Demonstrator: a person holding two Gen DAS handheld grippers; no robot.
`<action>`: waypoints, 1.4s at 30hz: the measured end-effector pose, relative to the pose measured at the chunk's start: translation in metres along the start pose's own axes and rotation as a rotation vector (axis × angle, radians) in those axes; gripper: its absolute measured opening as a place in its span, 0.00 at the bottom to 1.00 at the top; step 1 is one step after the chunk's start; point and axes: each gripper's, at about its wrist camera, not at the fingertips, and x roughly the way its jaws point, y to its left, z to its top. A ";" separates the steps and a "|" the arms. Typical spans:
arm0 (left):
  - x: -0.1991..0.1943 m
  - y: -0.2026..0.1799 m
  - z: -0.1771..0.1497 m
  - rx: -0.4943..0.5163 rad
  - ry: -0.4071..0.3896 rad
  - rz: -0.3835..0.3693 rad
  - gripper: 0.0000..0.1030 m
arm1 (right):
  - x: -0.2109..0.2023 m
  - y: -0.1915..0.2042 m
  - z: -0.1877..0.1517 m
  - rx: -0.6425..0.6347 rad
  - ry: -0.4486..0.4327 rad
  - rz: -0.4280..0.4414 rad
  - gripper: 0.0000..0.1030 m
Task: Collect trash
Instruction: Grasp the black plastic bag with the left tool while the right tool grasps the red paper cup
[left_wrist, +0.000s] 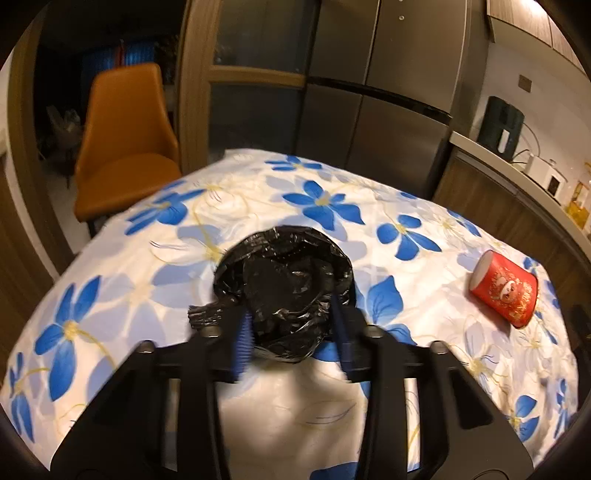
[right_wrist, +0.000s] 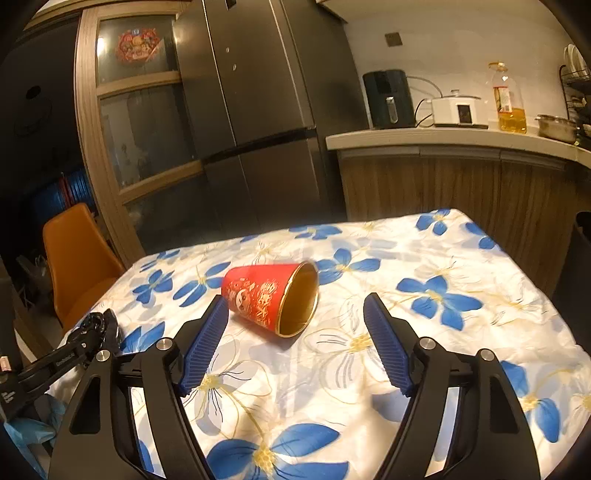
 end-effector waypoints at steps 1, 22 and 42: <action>0.002 0.000 0.000 -0.002 0.007 -0.006 0.22 | 0.004 0.001 -0.001 -0.001 0.008 0.001 0.70; -0.022 -0.057 -0.012 0.121 -0.054 -0.159 0.10 | 0.070 0.004 -0.007 0.039 0.152 0.068 0.41; -0.031 -0.063 -0.014 0.129 -0.064 -0.158 0.10 | 0.032 0.022 0.001 -0.055 0.061 0.137 0.04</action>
